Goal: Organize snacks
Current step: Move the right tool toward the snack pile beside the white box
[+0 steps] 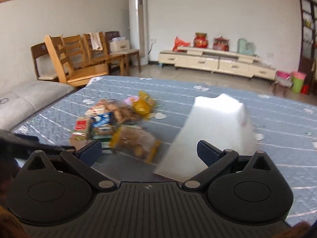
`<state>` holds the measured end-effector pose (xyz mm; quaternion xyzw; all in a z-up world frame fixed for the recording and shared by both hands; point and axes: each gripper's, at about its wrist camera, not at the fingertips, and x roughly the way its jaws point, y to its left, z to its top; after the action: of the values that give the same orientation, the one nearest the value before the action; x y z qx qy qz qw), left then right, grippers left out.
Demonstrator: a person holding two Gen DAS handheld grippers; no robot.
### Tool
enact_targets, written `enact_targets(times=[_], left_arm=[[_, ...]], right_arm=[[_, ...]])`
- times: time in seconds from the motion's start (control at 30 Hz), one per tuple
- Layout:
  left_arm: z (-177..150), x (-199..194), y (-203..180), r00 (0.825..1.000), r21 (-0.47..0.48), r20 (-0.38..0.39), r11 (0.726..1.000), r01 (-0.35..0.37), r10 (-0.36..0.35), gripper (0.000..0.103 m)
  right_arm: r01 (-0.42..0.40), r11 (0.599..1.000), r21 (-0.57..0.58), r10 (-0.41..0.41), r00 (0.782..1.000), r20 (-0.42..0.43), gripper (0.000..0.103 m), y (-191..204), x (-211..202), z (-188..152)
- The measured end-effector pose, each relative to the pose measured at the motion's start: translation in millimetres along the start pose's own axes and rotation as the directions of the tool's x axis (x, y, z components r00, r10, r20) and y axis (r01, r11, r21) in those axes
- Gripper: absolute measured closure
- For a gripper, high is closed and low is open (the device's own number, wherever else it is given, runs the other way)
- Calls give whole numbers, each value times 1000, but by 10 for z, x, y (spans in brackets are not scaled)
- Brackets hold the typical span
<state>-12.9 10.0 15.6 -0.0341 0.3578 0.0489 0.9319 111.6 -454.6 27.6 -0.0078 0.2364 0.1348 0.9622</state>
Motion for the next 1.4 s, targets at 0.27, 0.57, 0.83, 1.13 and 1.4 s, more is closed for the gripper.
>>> enact_targets(times=[0.27, 0.57, 0.83, 1.13, 1.4], left_arm=[[-68, 74, 67, 1000, -29, -10, 999, -16, 15, 1], [-115, 116, 180, 999, -56, -13, 998, -34, 34, 1], [-138, 191, 105, 999, -43, -28, 998, -35, 33, 1], [-107, 248, 13, 999, -3, -16, 999, -43, 43, 1], [-72, 308, -47, 1000, 8, -22, 1000, -19, 19, 1]], right_arm=[[44, 999, 26, -45, 999, 23, 0, 200, 27, -179], [82, 997, 7, -82, 997, -1, 0, 270, -66, -330], [77, 997, 29, -77, 997, -1, 0, 246, -73, -344], [87, 995, 45, -87, 996, -4, 0, 267, -30, -347], [84, 994, 69, -83, 996, -14, 0, 269, -31, -323]])
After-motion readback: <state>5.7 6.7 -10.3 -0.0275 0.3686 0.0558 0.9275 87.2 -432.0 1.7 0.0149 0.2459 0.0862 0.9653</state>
